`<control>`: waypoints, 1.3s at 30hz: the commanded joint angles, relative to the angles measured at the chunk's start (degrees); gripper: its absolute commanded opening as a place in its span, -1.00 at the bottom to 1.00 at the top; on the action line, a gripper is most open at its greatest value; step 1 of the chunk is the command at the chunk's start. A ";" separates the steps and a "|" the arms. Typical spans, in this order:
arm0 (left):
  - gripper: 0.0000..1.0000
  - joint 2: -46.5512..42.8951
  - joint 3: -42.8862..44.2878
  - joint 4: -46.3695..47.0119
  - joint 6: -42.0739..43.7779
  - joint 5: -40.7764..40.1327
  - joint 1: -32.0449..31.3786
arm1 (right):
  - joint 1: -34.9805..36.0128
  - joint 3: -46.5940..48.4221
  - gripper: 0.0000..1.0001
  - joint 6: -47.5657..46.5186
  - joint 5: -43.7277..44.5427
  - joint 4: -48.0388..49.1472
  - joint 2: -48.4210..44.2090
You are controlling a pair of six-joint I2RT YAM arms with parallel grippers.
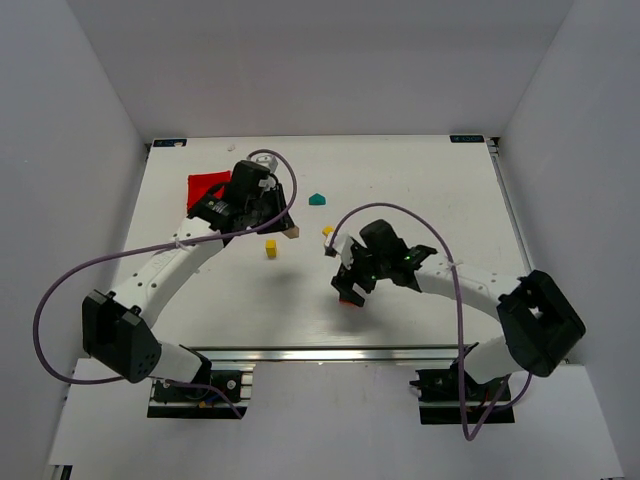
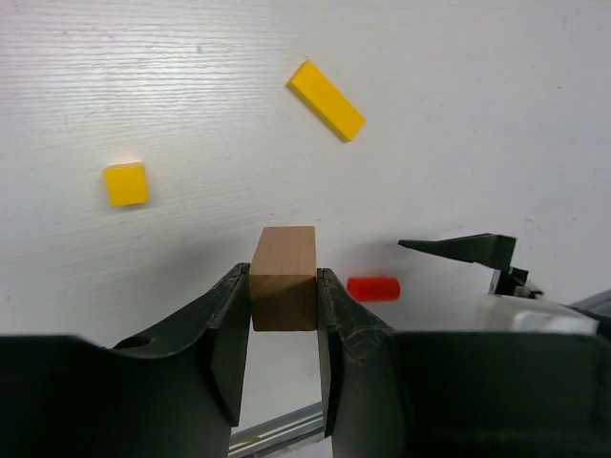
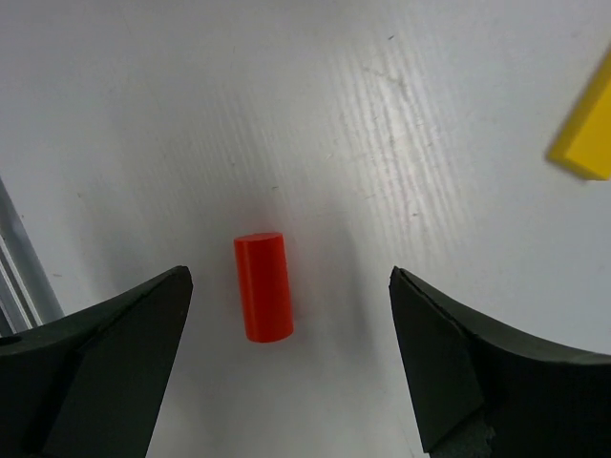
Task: Build the wood block tower
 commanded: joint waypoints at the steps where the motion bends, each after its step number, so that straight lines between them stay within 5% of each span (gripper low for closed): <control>1: -1.00 -3.42 1.59 -2.98 -0.35 -4.85 0.12 | 2.65 0.34 0.78 0.37 5.55 -1.87 4.40; 7: -1.00 -5.01 0.36 -3.43 -0.26 -6.44 0.21 | 7.13 -0.53 0.66 2.49 17.06 -0.11 9.78; 11: -1.00 -5.54 0.18 -3.51 -0.35 -6.88 0.21 | 7.84 -3.08 -0.39 4.24 22.79 2.97 7.77; 14: -1.00 -5.19 0.18 -3.34 -0.26 -6.79 0.03 | 7.67 -3.44 -0.68 4.16 21.65 4.55 6.35; 20: -1.00 -4.66 0.53 -3.34 -0.17 -6.70 -0.06 | 6.09 -0.81 -0.92 4.60 28.15 8.95 9.16; 31: -1.00 -2.90 0.62 -3.16 0.18 -6.52 0.03 | 0.72 10.18 -0.80 0.82 26.57 15.62 19.52; 34: -1.00 -2.20 0.97 -3.25 0.27 -6.61 0.03 | -0.42 10.98 -0.51 0.73 27.18 16.50 21.46; 35: -1.00 -1.68 1.14 -3.25 0.44 -6.61 -0.06 | -0.77 11.15 -0.18 0.82 27.19 16.51 21.56; 39: -1.00 -0.27 1.85 -3.43 0.53 -6.61 -0.15 | -1.12 10.01 0.23 0.82 25.43 16.86 19.63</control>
